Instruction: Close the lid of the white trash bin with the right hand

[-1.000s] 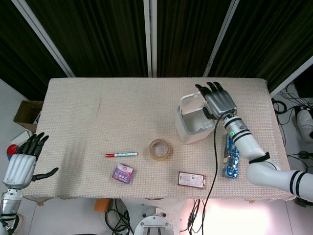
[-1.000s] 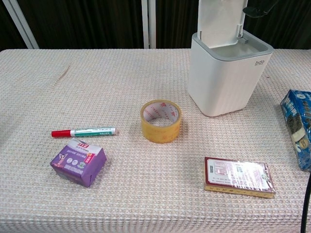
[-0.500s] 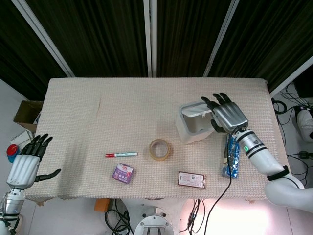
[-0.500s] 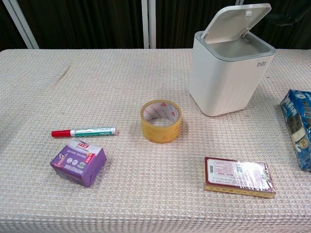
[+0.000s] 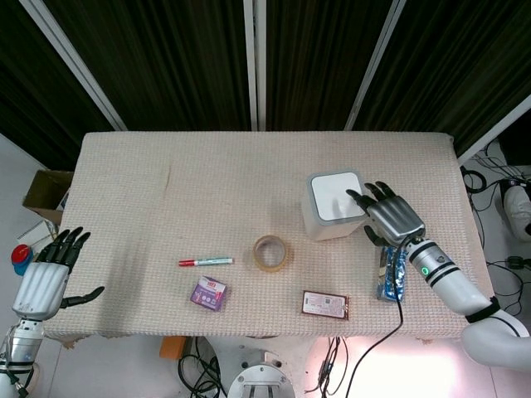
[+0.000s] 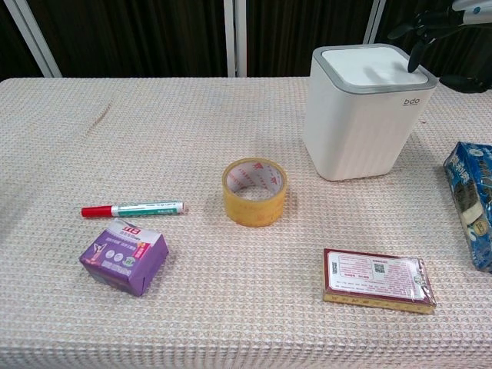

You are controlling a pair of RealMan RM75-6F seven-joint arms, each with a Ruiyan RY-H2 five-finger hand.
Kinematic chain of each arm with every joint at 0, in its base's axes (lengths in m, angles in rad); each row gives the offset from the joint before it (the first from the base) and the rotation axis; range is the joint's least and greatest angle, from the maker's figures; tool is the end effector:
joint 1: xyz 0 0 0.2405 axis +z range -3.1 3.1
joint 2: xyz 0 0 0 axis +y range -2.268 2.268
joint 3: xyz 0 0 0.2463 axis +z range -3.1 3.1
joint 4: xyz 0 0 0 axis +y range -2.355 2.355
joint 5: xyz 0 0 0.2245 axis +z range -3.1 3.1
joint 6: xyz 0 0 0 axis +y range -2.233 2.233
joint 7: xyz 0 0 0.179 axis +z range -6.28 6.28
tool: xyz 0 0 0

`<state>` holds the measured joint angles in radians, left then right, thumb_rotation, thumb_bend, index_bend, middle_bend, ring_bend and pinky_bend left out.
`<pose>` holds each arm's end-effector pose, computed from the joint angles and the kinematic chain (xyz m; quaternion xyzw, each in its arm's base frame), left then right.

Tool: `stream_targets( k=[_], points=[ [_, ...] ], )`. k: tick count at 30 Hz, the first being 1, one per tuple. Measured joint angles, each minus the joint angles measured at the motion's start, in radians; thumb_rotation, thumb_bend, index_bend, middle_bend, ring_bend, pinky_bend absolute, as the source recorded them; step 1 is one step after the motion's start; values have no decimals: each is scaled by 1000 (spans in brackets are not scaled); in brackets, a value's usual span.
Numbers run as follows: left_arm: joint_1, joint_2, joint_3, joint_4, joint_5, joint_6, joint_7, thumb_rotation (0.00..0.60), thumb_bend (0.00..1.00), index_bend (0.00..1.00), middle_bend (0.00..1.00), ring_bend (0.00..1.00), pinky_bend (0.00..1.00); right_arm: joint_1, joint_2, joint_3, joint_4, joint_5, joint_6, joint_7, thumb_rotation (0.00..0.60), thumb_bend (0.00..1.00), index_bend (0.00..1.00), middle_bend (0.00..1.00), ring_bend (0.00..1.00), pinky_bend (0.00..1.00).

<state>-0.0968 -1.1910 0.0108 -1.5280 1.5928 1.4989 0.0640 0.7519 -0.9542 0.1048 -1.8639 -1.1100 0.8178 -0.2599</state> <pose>-0.3047 0.2063 0.1119 -0.6463 -0.3529 -0.3725 0.5648 -0.1572 -0.3562 0.0840 0.7841 -0.3582 0.2840 0.4199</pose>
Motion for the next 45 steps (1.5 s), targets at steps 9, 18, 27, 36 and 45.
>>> stream_targets(
  k=[9, 18, 27, 36, 45],
  points=[
    [0, 1, -1, 7, -2, 0, -10, 424, 117, 73, 47, 37, 215, 1, -36, -13, 30, -2, -12, -6, 600, 468, 0, 232, 0, 0],
    [3, 2, -2, 9, -1, 9, -14, 424, 117, 73, 47, 37, 215, -13, -47, -9, 22, -43, 28, 4, 600, 468, 0, 113, 0, 0],
    [8, -1, -6, 26, 0, 24, -34, 422, 117, 73, 47, 37, 214, -158, -38, -30, 19, -239, 324, 17, 600, 366, 0, 0, 0, 0],
    [7, -9, -13, 48, 6, 37, -54, 425, 116, 73, 47, 37, 214, -490, -143, -120, 248, -312, 707, 53, 600, 296, 0, 0, 0, 0],
    [10, -13, -9, 53, 17, 47, -55, 425, 117, 73, 47, 37, 215, -644, -320, -121, 579, -291, 800, 197, 600, 292, 0, 0, 0, 0]
  ],
)
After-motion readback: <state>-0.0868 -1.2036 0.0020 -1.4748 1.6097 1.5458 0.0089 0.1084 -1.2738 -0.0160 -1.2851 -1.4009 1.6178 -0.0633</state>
